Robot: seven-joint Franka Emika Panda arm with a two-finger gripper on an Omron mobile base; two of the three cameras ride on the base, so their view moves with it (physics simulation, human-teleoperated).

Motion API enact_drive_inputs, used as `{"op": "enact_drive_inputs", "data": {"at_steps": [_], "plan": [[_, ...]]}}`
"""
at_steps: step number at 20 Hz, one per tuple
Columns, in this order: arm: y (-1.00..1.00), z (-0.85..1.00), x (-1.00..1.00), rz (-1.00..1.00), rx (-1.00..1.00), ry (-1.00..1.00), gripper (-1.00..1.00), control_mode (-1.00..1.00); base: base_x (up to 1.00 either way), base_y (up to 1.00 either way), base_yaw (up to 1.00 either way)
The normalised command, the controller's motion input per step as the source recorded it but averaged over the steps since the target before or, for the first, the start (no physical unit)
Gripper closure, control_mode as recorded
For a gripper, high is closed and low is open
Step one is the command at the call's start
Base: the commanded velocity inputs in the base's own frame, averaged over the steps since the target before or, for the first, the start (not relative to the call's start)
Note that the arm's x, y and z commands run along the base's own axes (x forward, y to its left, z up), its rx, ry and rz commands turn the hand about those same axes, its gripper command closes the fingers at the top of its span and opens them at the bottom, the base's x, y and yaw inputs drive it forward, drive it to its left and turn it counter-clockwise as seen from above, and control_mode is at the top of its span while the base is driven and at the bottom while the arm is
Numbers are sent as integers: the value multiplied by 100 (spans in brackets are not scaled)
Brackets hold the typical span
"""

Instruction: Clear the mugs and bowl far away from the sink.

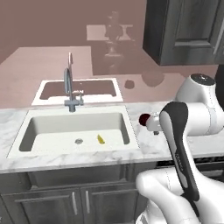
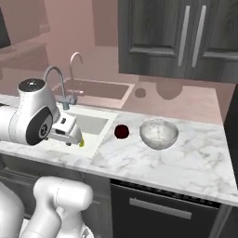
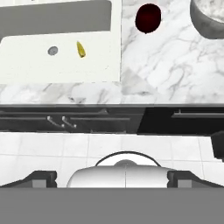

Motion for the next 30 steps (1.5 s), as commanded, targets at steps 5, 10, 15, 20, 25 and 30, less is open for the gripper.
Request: {"op": "enact_drive_inputs", "data": {"at_steps": [5,10,15,20,25,30], "plan": [[0,0,0,0,0,0,-100,100,63,13,-12],[0,0,0,0,0,0,-100,100,58,30,-18],[0,0,0,0,0,0,-100,100,39,15,-23],[0,0,0,0,0,0,-100,100,41,10,-17],[0,0,0,0,0,0,-100,100,40,3,-14],[0,0,0,0,0,0,-100,100,44,2,-13]]}}
